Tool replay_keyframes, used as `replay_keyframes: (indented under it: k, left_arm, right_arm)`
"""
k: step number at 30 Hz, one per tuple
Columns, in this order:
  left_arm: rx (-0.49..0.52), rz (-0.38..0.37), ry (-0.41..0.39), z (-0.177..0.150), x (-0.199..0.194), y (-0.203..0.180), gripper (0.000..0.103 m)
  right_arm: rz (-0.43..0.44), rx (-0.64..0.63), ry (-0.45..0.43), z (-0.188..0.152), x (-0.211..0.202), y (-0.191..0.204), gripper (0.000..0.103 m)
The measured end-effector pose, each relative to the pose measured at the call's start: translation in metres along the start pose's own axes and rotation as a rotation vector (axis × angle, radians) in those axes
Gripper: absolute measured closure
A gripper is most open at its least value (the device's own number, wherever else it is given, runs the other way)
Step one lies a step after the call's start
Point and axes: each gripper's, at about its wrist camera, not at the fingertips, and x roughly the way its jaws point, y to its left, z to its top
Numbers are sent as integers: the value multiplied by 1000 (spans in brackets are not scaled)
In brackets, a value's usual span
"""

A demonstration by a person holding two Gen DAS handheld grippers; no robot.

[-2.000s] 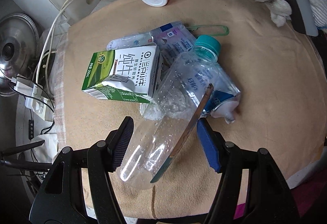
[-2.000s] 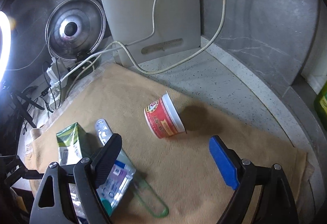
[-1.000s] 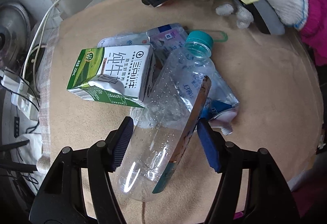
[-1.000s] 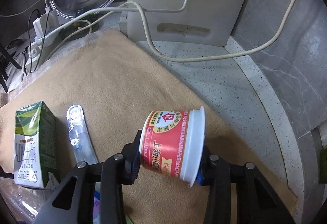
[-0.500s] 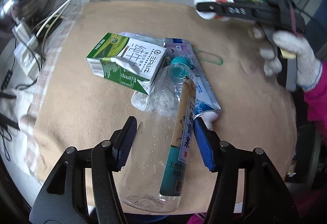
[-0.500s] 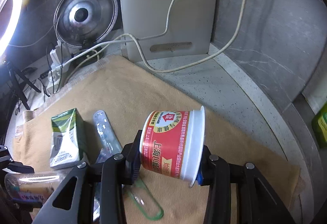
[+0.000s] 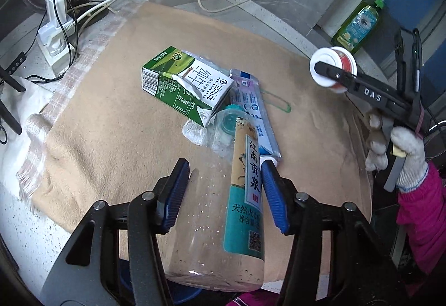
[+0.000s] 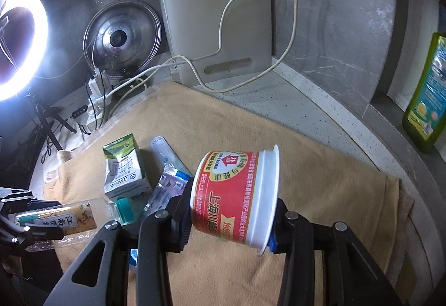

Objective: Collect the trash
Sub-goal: 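Carry the bottle and red cup with both tools over the blue basket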

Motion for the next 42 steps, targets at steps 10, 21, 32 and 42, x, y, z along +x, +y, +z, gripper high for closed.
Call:
replay_keyframes:
  k: [10, 21, 32, 42]
  left_arm:
    - [36, 3, -66, -8, -37, 3, 49]
    - [55, 7, -89, -43, -79, 38, 49]
    - [66, 16, -84, -91, -120, 72, 49]
    - [68, 8, -43, -141, -137, 87, 49]
  right_arm:
    - [27, 34, -25, -19, -39, 19, 61]
    - [58, 77, -58, -49, -88, 76, 61]
    - [94, 92, -31, -94, -118, 152, 61]
    - [130, 91, 33, -138, -121, 203, 61]
